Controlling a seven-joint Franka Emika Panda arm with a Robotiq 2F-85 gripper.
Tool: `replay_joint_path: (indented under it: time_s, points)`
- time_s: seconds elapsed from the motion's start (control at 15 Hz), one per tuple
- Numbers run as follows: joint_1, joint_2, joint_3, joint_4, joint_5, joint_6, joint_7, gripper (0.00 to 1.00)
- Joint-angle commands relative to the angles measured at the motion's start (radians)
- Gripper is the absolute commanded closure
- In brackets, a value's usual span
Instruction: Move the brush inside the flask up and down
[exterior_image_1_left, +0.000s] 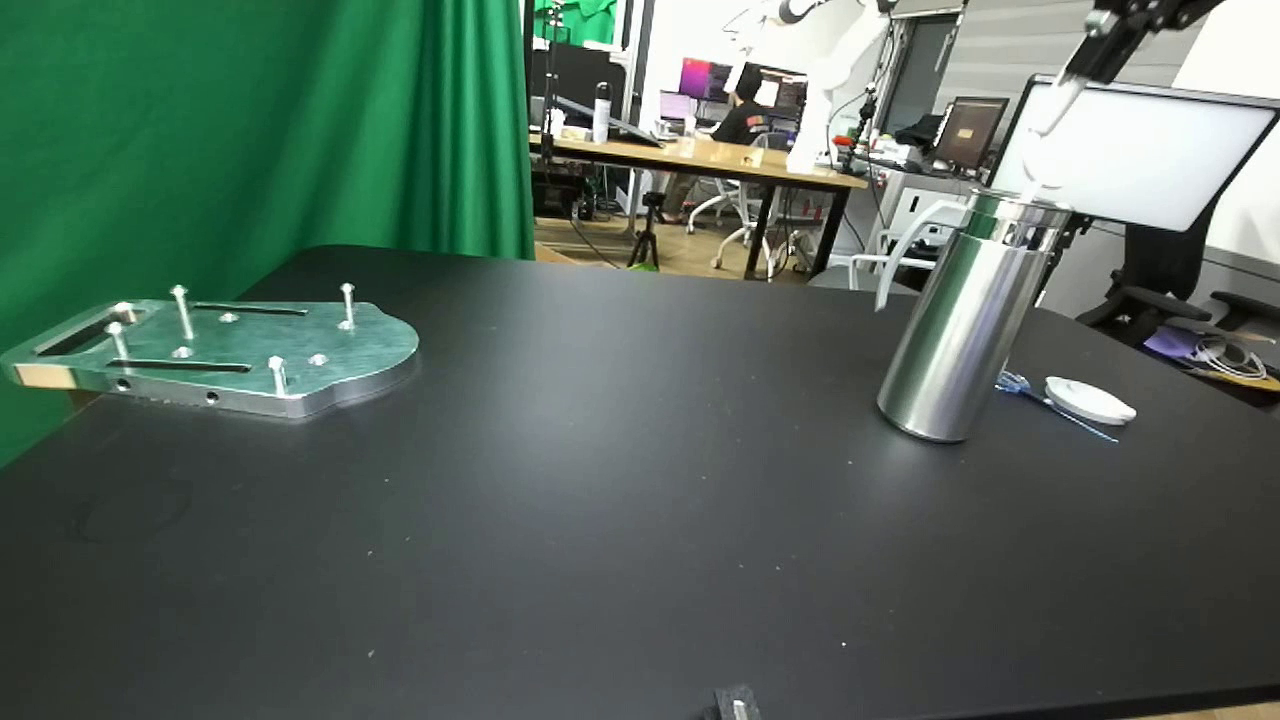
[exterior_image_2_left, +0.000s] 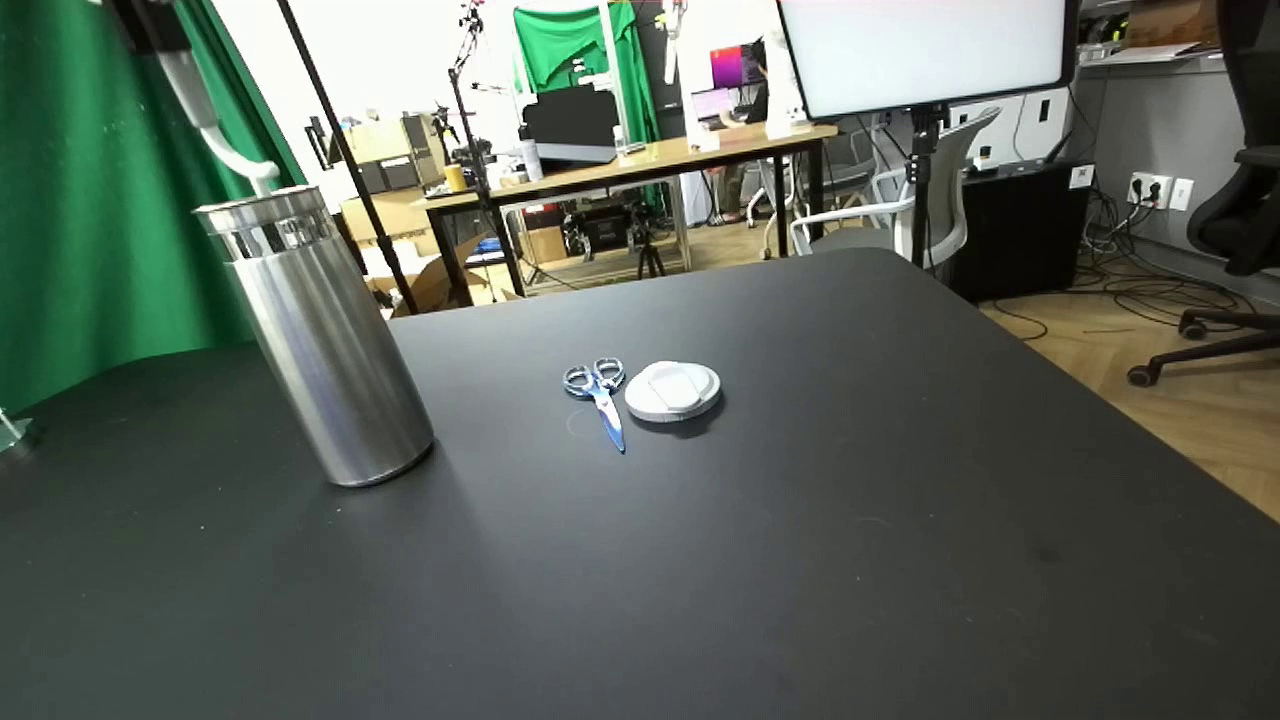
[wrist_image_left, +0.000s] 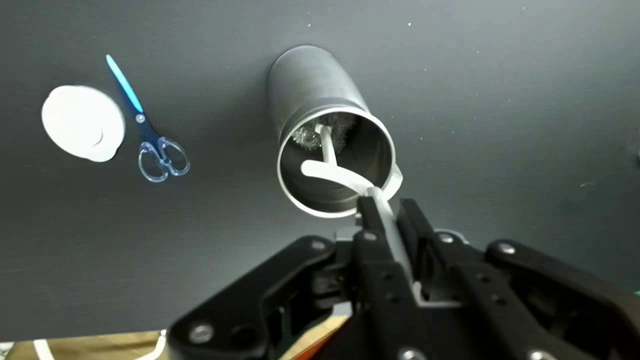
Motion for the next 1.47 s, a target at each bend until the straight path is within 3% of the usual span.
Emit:
replay_joint_path:
  time_s: [0.0,0.33,1.0,1.4]
  points:
    - [0.023,0.067,0.015,-0.042,0.024,0.041,0.010,0.96]
    - [0.022,0.126,0.037,-0.013,0.001,0.031,0.021,0.96]
    - [-0.013,-0.014,0.040,0.118,-0.136,-0.093,0.017,0.96]
    - [0.009,0.011,0.063,0.107,-0.173,-0.081,0.014,0.96]
